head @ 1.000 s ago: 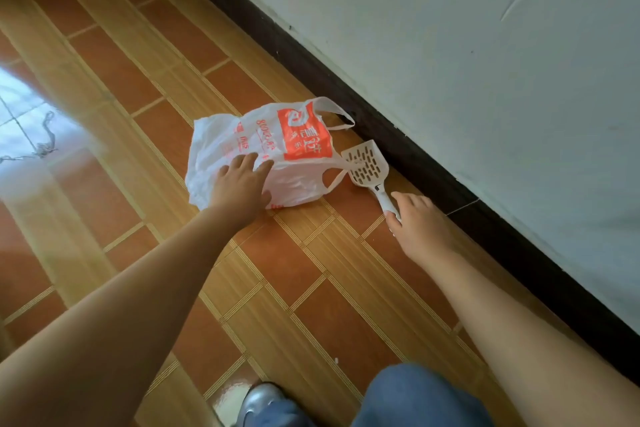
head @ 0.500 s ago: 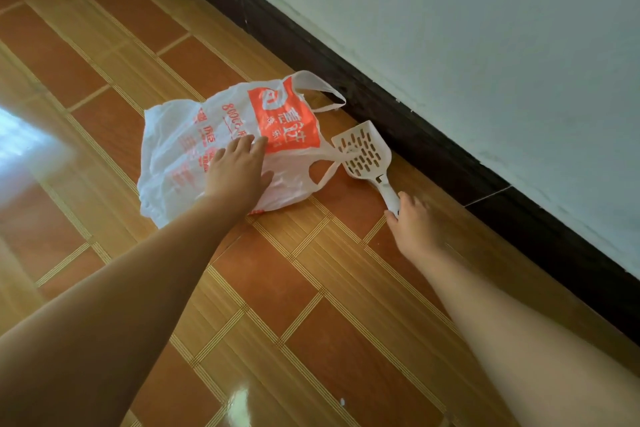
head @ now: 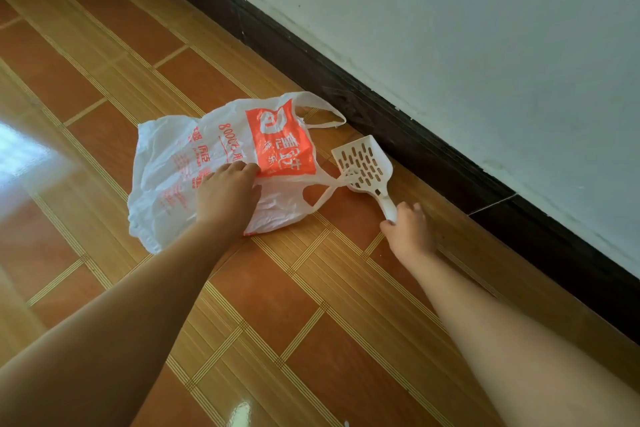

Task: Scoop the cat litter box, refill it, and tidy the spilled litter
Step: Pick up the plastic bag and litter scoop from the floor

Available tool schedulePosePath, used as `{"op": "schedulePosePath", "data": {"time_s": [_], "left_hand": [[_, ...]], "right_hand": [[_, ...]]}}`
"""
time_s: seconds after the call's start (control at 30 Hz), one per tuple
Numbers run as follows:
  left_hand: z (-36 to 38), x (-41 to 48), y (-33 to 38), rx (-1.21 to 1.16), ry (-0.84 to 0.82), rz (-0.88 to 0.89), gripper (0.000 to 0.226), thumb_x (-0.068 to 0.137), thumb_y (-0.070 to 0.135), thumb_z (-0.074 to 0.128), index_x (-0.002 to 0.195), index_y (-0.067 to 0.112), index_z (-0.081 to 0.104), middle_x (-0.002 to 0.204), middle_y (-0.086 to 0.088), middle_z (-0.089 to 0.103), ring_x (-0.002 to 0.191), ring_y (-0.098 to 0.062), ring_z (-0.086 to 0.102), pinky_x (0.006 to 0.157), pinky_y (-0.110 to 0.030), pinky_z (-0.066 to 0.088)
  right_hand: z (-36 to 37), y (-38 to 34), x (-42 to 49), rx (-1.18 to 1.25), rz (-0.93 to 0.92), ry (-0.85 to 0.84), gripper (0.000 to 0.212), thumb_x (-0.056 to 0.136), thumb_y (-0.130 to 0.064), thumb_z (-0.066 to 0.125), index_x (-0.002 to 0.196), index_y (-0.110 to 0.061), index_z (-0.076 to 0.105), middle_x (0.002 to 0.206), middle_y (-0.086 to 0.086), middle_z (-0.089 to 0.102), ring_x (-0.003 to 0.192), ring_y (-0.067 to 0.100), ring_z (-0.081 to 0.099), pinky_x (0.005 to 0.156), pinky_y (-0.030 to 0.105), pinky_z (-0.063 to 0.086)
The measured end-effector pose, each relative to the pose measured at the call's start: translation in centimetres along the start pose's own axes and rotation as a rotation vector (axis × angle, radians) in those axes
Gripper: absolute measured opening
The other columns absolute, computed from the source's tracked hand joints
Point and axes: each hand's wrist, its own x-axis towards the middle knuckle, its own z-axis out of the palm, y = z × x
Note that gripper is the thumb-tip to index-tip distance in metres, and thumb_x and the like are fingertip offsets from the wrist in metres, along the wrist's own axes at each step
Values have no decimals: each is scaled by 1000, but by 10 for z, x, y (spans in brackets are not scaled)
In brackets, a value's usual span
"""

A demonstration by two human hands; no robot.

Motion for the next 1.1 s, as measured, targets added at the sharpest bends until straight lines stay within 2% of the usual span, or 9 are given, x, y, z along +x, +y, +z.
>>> {"op": "schedulePosePath", "data": {"time_s": [0.1, 0.23, 0.37, 0.43, 0.7, 0.9, 1.1], "left_hand": [[-1, 0, 3, -14, 27, -27, 30, 97, 24, 46, 123, 14, 57, 120, -5, 62, 110, -27, 56, 85, -38, 47], [-7, -1, 5, -50, 87, -33, 26, 96, 17, 46, 113, 9, 62, 110, -9, 65, 103, -29, 58, 81, -39, 47], [-20, -4, 6, -96, 145, -60, 24, 95, 13, 46, 109, 6, 64, 105, -11, 66, 101, -31, 57, 79, -41, 48], [-29, -7, 6, -122, 179, -82, 23, 94, 11, 45, 105, 5, 65, 101, -12, 66, 100, -32, 56, 75, -40, 46], [-80, -26, 5, -157, 255, -167, 20, 90, 7, 43, 89, 3, 63, 87, -12, 63, 89, -31, 53, 59, -34, 35], [-152, -64, 11, -251, 297, -185, 18, 91, 7, 47, 87, 6, 64, 79, -8, 62, 77, -26, 51, 59, -34, 42], [-263, -119, 16, -314, 268, -231, 20, 91, 6, 46, 92, 6, 65, 88, -9, 64, 83, -29, 54, 61, -33, 41]], "right_hand": [[-4, 1, -3, 39, 15, 17, 31, 92, -26, 52, 114, -4, 52, 113, 11, 51, 83, 16, 47, 60, 23, 34], [-12, 5, -7, 85, 19, 43, 33, 93, -26, 50, 118, -4, 50, 111, 11, 51, 78, 13, 46, 52, 17, 33], [-25, 8, -15, 153, 17, 36, 31, 92, -28, 53, 113, -5, 51, 98, 8, 56, 74, 15, 55, 57, 23, 46], [-34, 8, -22, 179, 14, 38, 29, 92, -28, 54, 110, -6, 52, 93, 5, 56, 69, 14, 56, 52, 21, 44], [-93, -4, -59, 228, -43, 33, 25, 93, -27, 52, 109, -9, 51, 94, 5, 56, 60, 8, 52, 47, 17, 36], [-175, -25, -105, 175, -47, 62, 23, 93, -26, 50, 105, -7, 52, 93, 7, 55, 57, 8, 44, 45, 18, 28], [-276, -51, -174, 189, -85, 38, 19, 93, -23, 51, 100, -6, 52, 88, 6, 55, 57, 6, 43, 45, 18, 27]]}}
